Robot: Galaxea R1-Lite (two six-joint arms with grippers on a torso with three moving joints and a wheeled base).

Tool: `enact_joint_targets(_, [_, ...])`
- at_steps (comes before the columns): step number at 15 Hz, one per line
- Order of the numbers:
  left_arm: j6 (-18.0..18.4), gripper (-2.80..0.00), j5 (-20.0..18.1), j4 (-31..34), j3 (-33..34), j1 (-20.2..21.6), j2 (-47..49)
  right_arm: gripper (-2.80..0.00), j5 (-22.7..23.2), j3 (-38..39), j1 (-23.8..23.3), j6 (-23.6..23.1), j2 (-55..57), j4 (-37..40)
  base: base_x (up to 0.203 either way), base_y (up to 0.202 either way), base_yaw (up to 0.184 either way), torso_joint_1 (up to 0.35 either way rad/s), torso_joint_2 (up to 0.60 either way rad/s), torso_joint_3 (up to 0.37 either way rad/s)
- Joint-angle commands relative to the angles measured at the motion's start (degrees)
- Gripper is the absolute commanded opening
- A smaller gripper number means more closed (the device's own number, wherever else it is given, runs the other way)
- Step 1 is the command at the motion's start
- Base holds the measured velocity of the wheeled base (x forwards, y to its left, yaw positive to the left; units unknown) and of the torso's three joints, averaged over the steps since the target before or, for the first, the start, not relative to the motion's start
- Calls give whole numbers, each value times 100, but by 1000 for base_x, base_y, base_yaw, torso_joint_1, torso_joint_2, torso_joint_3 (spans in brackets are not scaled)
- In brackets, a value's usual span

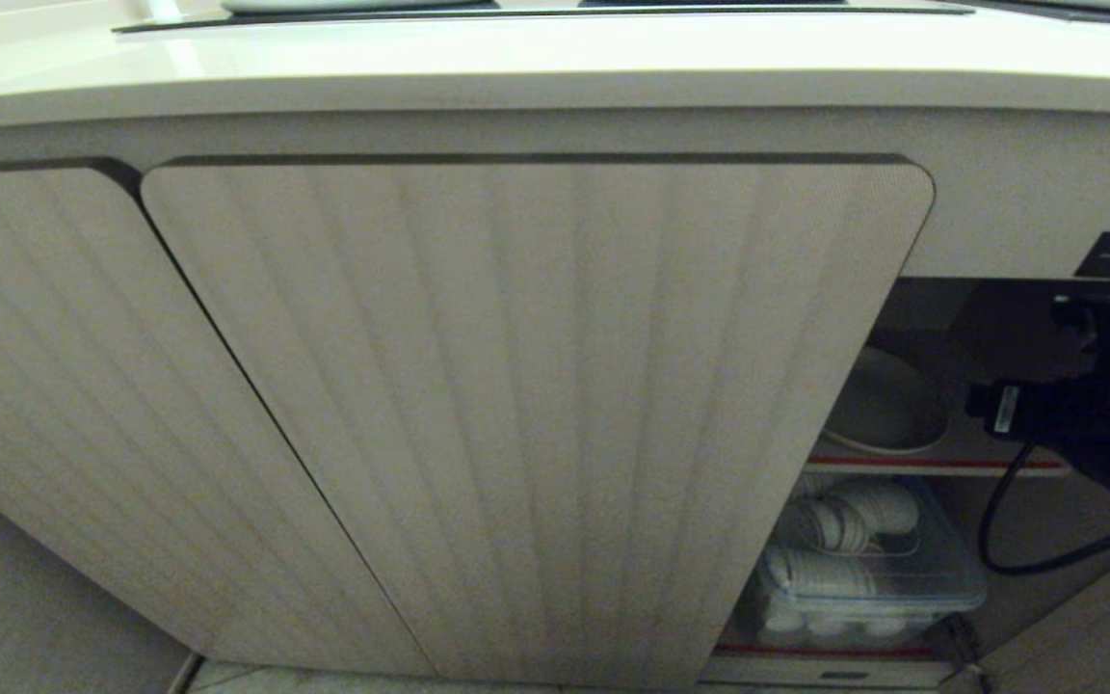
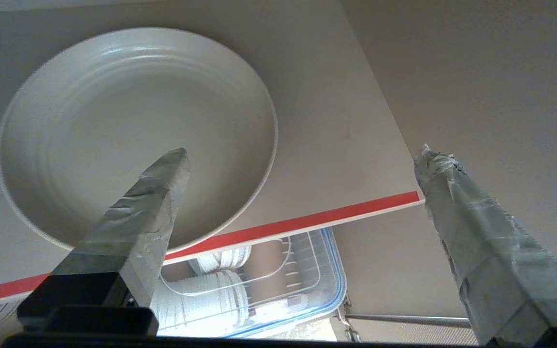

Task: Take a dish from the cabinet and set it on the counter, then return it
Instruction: Close the cabinet door

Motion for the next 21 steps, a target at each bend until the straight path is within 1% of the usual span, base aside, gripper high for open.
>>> enact_joint_targets(1, [1, -280, 0, 0, 0, 0, -2, 0, -9, 0, 22, 0, -20, -28, 0, 0, 0, 0, 0, 0])
enact_joint_targets(9, [1, -280, 0, 0, 0, 0, -2, 0, -9, 87, 60, 0, -29, -124, 0, 0, 0, 0, 0, 0])
enact_joint_targets(10, [1, -280, 0, 0, 0, 0, -2, -280, -9, 79, 60, 0, -29, -133, 0, 0, 0, 0, 0, 0])
enact_joint_targets(21, [1, -280, 0, 0, 0, 0, -2, -280, 0, 88, 52, 9, -72, -133, 0, 0, 0, 0, 0, 0])
